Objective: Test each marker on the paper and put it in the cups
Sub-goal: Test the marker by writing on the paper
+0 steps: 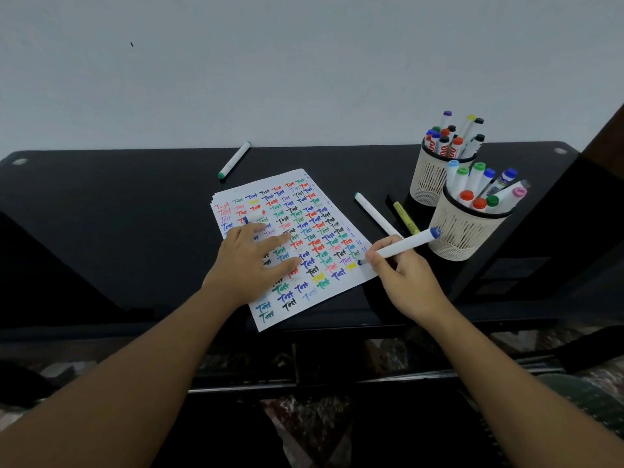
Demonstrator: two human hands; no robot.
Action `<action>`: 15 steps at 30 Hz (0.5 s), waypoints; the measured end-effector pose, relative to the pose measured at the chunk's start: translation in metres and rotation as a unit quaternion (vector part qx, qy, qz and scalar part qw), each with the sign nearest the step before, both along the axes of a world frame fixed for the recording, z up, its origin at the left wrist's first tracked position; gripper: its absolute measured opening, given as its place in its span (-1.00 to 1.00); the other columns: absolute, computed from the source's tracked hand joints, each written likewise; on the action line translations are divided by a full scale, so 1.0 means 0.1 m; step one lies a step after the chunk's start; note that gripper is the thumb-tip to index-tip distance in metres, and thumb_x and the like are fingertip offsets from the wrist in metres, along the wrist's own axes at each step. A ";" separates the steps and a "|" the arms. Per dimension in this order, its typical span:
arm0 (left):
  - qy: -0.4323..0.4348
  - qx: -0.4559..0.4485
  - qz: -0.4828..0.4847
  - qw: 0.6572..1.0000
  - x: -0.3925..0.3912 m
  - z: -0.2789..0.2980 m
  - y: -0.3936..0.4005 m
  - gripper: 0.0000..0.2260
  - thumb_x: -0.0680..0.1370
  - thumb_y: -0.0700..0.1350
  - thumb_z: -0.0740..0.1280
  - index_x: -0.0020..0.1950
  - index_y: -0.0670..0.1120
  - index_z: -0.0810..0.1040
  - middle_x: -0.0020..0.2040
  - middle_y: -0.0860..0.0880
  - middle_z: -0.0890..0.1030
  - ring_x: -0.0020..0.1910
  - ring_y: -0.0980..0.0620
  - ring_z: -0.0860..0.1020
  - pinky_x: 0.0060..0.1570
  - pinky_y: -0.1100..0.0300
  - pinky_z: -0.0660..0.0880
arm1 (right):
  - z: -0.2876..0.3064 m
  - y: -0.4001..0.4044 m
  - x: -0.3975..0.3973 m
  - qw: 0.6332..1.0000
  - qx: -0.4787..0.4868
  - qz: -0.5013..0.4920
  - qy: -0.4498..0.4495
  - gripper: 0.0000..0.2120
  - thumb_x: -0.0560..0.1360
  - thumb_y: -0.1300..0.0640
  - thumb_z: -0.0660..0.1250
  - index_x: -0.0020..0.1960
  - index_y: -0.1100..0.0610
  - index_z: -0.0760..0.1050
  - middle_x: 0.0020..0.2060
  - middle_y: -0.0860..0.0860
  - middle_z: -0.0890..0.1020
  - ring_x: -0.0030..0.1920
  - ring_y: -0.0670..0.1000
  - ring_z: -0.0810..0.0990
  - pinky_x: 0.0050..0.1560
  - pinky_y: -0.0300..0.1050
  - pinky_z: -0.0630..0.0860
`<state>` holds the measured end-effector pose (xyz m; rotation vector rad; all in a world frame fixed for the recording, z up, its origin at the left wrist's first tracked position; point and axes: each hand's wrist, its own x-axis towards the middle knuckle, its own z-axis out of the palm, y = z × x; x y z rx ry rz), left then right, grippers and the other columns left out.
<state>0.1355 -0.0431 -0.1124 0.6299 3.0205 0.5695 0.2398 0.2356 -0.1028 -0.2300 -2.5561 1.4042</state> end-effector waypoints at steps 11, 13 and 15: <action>0.005 0.006 0.002 1.000 0.00 -0.01 0.00 -0.22 0.35 0.60 -0.01 0.49 0.31 0.39 0.53 0.04 0.28 0.51 -0.04 0.13 0.52 -0.12 0.15 | -0.01 0.01 -0.02 1.000 0.003 -0.021 0.003 -0.94 0.66 -0.03 0.32 0.04 -0.07 0.55 -0.15 -0.11 0.63 -0.15 -0.11 0.57 -0.15 -0.13 0.52; 0.007 0.006 0.002 1.000 -0.01 -0.01 0.00 -0.22 0.36 0.60 -0.01 0.49 0.31 0.39 0.53 0.03 0.28 0.51 -0.04 0.13 0.52 -0.13 0.15 | 0.00 0.01 -0.02 1.000 0.000 -0.016 -0.001 -0.93 0.66 -0.04 0.32 0.05 -0.08 0.55 -0.14 -0.11 0.64 -0.13 -0.09 0.58 -0.11 -0.09 0.54; 0.007 0.005 0.002 1.000 -0.01 -0.02 0.00 -0.22 0.36 0.60 -0.01 0.49 0.31 0.39 0.53 0.04 0.28 0.51 -0.04 0.13 0.52 -0.12 0.15 | 0.01 0.00 -0.01 1.000 0.002 -0.009 -0.003 -0.93 0.66 -0.03 0.32 0.05 -0.06 0.55 -0.14 -0.10 0.64 -0.13 -0.09 0.58 -0.12 -0.14 0.53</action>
